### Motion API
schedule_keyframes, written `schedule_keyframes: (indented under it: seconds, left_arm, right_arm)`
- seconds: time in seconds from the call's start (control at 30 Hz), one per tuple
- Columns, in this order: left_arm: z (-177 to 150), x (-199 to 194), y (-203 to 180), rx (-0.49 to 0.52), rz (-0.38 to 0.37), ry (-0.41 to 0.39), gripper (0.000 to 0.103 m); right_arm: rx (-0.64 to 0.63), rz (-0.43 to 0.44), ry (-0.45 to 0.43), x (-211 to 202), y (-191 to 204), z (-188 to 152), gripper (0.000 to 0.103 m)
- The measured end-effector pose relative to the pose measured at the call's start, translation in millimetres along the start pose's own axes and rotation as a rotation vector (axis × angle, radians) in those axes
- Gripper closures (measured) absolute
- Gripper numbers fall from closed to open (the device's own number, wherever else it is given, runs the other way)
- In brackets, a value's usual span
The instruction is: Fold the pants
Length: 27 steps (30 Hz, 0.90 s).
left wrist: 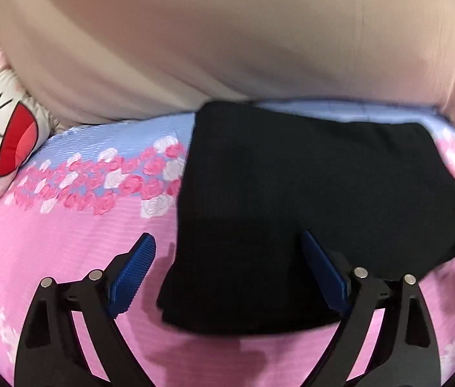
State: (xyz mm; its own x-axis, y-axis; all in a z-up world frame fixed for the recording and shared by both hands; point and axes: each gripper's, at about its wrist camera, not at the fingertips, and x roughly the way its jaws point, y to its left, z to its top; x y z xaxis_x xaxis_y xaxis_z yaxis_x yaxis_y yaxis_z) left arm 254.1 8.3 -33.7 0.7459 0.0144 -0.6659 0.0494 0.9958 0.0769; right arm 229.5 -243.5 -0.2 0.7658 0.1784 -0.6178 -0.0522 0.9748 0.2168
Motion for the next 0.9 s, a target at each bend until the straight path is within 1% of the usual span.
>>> schedule_keyframes:
  seconds: [0.07,0.13,0.17,0.2,0.27,0.33,0.37,0.4,0.43,0.47,0.5,0.57,0.67,0.7,0.77,0.83,0.87,0.9]
  left_arm:
    - [-2.4,-26.2,3.4,-0.005,0.001,-0.03,0.015]
    - [-7.2,-52.1,7.6,-0.014,0.01,-0.075,0.013]
    - [-8.8,-62.8,8.4,-0.017,0.016,-0.087,0.012]
    - [-12.1,-77.5,10.0,-0.019,0.027,-0.098,0.012]
    - [-18.4,-98.0,11.7,-0.022,0.041,-0.106,0.01]
    - [-26.8,-117.6,12.1,-0.015,0.051,-0.111,0.009]
    - [-29.4,-121.6,12.6,-0.011,0.055,-0.114,0.008]
    - [-35.4,-131.2,10.9,-0.003,0.068,-0.121,0.007]
    - [-39.5,-137.1,9.6,0.002,0.074,-0.13,0.006]
    - [-42.7,-141.8,8.6,0.006,0.078,-0.137,0.006]
    - [-48.6,-147.1,6.9,0.012,0.08,-0.143,0.005]
    - [-60.1,-153.4,3.0,0.019,0.072,-0.151,0.005]
    - [-74.3,-157.9,-1.8,0.015,0.061,-0.145,0.005]
    - [-80.0,-157.4,-3.0,0.015,0.053,-0.141,0.005]
    - [-89.5,-158.1,-5.9,0.022,0.054,-0.147,0.005]
    - [-98.7,-158.4,-9.9,0.035,0.062,-0.153,0.005]
    - [-101.3,-157.5,-11.0,0.039,0.061,-0.152,0.005]
    - [-104.1,-155.5,-11.6,0.039,0.054,-0.146,0.005]
  right_arm:
    - [-0.028,-0.012,-0.063,-30.2,8.7,-6.3,0.091]
    - [-0.035,-0.021,-0.104,-53.5,15.3,-17.7,0.087]
    - [-0.037,-0.023,-0.116,-61.9,18.0,-22.7,0.079]
    - [-0.04,-0.029,-0.132,-71.6,20.8,-29.4,0.065]
    - [-0.058,-0.051,-0.167,-85.6,26.3,-41.1,0.05]
    - [-0.077,-0.071,-0.194,-97.9,35.4,-52.5,0.049]
    - [-0.086,-0.081,-0.209,-105.9,39.7,-59.8,0.046]
    - [-0.087,-0.081,-0.223,-112.0,42.1,-64.7,0.04]
    - [-0.081,-0.072,-0.243,-117.1,42.1,-70.4,0.036]
    - [-0.076,-0.066,-0.255,-119.5,42.7,-74.4,0.028]
    - [-0.072,-0.063,-0.277,-122.6,43.3,-80.7,0.024]
    - [-0.071,-0.082,-0.292,-124.2,44.1,-89.8,0.022]
    - [-0.072,-0.125,-0.279,-121.7,44.5,-102.1,0.02]
    - [-0.068,-0.132,-0.279,-123.6,43.7,-107.4,0.017]
    - [-0.065,-0.139,-0.282,-126.5,43.1,-114.6,0.017]
    - [-0.061,-0.144,-0.264,-124.4,43.0,-119.4,0.015]
    - [-0.06,-0.145,-0.25,-123.2,42.9,-120.3,0.01]
    - [-0.058,-0.157,-0.247,-122.8,43.0,-120.5,0.011]
